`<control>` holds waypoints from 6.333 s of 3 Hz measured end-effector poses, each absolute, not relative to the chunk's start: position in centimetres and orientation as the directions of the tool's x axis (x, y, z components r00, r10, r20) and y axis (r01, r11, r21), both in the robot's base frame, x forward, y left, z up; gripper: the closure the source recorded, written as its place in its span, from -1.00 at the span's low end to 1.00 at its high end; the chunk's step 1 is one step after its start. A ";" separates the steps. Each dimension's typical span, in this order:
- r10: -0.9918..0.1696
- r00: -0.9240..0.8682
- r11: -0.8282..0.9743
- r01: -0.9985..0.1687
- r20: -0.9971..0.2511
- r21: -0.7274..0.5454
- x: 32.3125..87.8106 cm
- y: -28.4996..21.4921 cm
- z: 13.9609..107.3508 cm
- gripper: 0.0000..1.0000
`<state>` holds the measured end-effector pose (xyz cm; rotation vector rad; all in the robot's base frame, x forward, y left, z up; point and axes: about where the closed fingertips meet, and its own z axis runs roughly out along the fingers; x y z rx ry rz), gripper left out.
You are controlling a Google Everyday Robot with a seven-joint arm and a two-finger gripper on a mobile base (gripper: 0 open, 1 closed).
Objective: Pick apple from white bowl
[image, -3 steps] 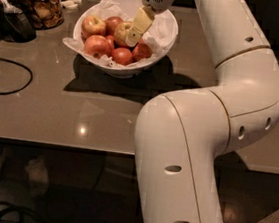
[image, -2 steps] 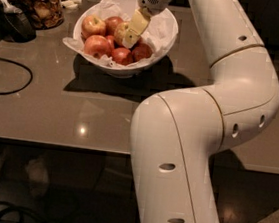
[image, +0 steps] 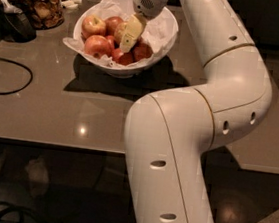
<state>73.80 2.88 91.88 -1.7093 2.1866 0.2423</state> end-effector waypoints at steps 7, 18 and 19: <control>-0.902 -0.197 0.256 -0.961 -0.384 -0.108 74.5 3.5 92.1 1.00; -0.819 -0.317 0.450 -0.873 -0.479 -0.191 73.8 -2.7 98.4 -0.29; -0.819 -0.317 0.450 -0.873 -0.479 -0.191 73.8 -2.7 98.4 -0.75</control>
Offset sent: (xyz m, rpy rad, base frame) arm -0.0152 -0.0184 0.0013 -0.0877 0.1122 0.0364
